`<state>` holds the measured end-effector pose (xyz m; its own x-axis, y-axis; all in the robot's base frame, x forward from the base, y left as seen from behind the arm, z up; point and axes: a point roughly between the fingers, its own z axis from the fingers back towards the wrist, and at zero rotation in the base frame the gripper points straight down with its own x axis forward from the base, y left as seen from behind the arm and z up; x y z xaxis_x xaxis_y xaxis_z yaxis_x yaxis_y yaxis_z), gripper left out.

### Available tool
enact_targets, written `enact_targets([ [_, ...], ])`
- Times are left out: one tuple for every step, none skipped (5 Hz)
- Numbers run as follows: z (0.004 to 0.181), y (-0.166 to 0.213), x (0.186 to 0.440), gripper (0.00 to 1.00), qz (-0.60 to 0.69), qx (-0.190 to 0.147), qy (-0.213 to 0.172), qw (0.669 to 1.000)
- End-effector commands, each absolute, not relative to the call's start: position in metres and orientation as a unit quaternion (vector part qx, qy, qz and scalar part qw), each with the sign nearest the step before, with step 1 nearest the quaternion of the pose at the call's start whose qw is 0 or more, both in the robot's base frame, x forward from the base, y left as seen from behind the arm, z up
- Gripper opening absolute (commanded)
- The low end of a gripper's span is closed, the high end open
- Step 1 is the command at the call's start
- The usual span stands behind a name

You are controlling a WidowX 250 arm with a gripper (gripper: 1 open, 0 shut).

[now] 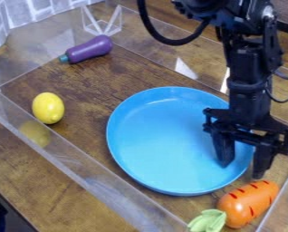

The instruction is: Move the carrot to the left side

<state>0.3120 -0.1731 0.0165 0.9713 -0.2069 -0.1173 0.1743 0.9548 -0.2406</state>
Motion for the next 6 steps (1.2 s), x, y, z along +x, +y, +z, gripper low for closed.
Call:
enact_targets([
  [0.0027, -0.1746, 0.288, 1.0, -0.121, -0.102, 0.107, 0.982],
  [0.0046, -0.1741, 0.2853, 1.0, -0.136, -0.102, 0.11, 0.979],
  [0.004, -0.1701, 0.2821, 1.0, -0.148, -0.1, 0.116, 0.977],
  [0.0041, -0.1685, 0.283, 1.0, -0.167, -0.097, 0.124, 0.973],
  [0.0042, -0.1677, 0.2841, 0.0, -0.186, -0.095, 0.13, 0.969],
  [0.0106, -0.1726, 0.2884, 1.0, -0.167, -0.098, 0.125, 0.973],
])
